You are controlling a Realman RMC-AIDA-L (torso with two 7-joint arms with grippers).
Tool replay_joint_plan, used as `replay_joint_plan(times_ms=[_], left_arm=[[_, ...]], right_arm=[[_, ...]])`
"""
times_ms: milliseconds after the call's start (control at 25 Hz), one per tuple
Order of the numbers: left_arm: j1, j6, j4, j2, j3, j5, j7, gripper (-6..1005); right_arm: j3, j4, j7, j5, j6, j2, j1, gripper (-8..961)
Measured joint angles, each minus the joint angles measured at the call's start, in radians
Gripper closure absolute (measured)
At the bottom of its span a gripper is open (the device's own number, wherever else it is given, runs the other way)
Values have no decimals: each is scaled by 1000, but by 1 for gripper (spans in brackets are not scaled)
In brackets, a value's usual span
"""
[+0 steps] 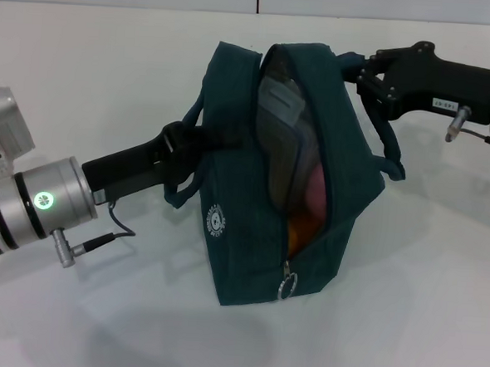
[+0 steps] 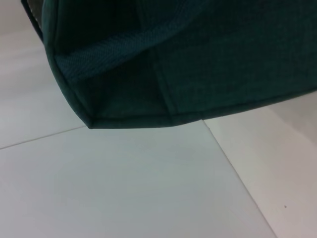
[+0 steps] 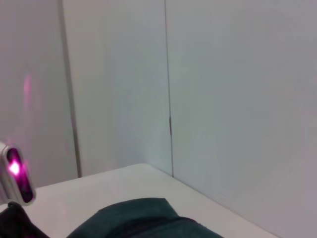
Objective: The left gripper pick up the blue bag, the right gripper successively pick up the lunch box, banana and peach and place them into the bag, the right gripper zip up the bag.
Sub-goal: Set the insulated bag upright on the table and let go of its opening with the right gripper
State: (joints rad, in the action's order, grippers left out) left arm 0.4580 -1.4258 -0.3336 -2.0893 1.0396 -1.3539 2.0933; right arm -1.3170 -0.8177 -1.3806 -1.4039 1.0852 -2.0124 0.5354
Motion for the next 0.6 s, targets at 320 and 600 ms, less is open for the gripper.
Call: replay_joint_plan(times_ms=[320, 600], left_arm=[[-19, -37, 0, 0, -3, 18, 1, 964], [-33, -71, 1, -4, 1, 35, -10, 961]], right_arm=[[15, 1, 2, 5, 1, -1, 6, 848], [8, 11, 20, 7, 17, -7, 47, 839]])
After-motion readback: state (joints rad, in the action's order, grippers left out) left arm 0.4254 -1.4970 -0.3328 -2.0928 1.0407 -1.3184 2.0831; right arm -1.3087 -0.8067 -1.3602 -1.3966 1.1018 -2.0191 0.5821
